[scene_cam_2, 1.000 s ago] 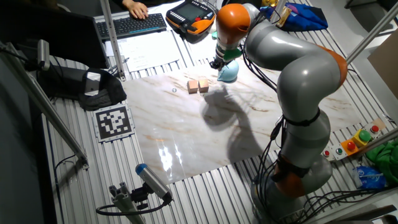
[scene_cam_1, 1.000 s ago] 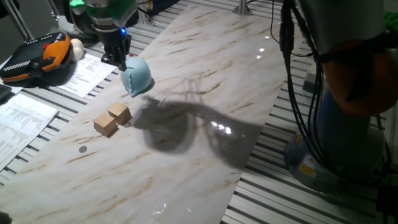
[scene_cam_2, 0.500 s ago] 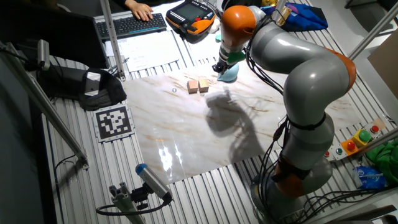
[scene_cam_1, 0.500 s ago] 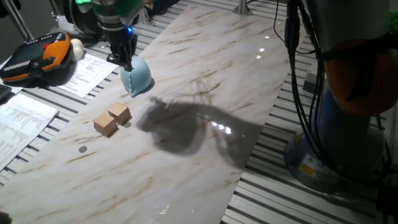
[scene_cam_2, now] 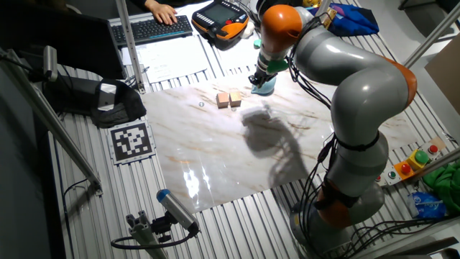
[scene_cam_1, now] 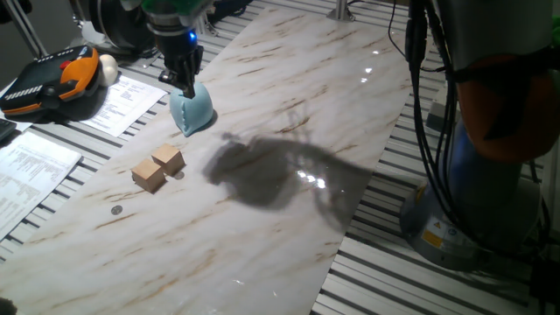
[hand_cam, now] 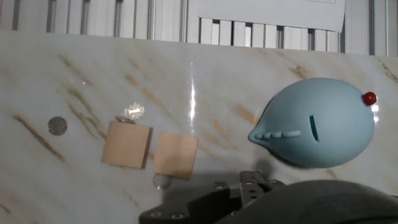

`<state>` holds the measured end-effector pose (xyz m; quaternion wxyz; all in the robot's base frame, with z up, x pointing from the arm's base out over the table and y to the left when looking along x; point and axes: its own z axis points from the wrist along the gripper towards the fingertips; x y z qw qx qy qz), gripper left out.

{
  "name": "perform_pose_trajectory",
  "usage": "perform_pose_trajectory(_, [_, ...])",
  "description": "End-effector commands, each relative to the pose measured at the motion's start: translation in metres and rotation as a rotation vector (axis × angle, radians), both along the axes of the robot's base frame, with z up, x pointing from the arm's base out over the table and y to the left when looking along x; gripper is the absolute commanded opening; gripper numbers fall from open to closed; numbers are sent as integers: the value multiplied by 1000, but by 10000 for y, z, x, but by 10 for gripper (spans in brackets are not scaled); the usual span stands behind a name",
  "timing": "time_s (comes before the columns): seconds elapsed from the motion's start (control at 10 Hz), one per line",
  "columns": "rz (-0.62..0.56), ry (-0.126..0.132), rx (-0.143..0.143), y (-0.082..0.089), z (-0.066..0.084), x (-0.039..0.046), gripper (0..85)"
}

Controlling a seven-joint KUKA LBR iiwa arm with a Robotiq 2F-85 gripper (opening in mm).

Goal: Drop coins into a piggy bank

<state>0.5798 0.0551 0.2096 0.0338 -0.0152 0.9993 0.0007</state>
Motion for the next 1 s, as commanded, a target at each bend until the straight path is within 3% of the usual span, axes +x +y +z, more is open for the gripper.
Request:
perform_pose_trajectory(0.0, [-8, 0, 11, -20, 8, -4, 0])
perform_pose_trajectory(0.1, [-16, 0, 19, -28, 11, -7, 0])
perform_pose_trajectory(0.3, [19, -9, -16, -59, 25, -38, 0])
perform_pose_trajectory(0.9, [15, -19, -22, -70, 35, -91, 0])
